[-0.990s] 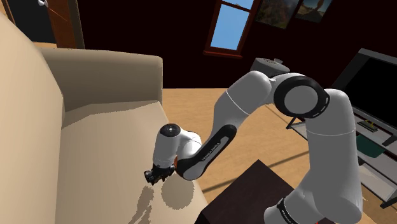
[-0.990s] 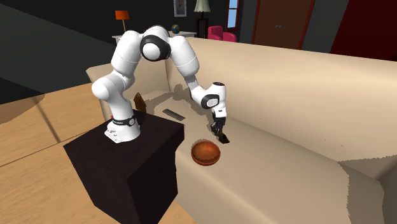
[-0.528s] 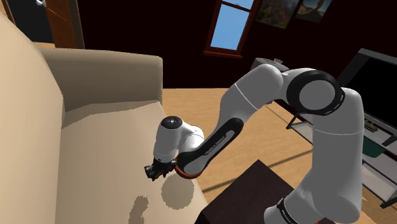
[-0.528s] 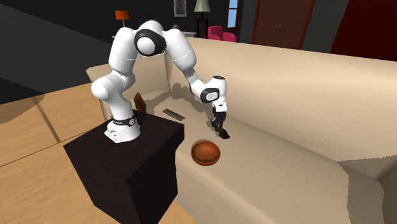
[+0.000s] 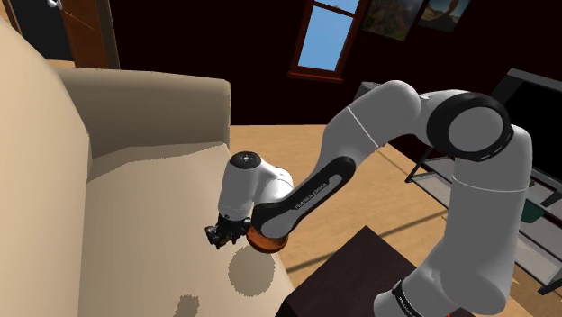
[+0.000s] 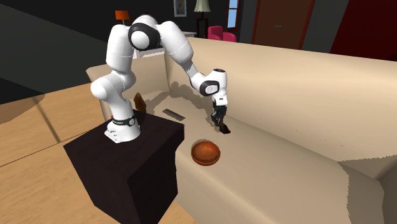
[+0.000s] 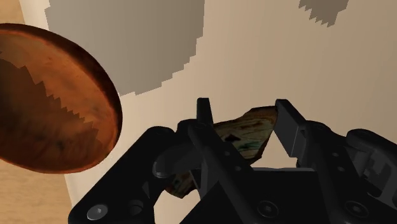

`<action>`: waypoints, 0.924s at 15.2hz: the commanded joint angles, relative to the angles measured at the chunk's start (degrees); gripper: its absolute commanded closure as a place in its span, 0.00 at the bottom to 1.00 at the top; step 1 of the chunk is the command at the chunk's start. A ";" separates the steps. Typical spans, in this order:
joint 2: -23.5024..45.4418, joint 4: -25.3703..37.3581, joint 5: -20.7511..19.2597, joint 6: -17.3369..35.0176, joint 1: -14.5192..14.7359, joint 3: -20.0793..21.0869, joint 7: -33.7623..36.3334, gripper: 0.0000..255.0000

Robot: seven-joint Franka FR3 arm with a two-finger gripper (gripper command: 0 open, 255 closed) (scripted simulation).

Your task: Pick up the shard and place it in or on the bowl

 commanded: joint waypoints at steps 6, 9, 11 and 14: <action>-8.13 -11.24 3.86 4.24 -9.05 1.88 -8.62 1.00; -11.74 -16.11 6.48 6.15 -13.61 2.68 -14.03 1.00; -14.06 -19.07 8.58 7.24 -16.74 3.25 -18.14 1.00; -15.43 -21.78 9.82 8.90 -19.44 3.03 -21.90 1.00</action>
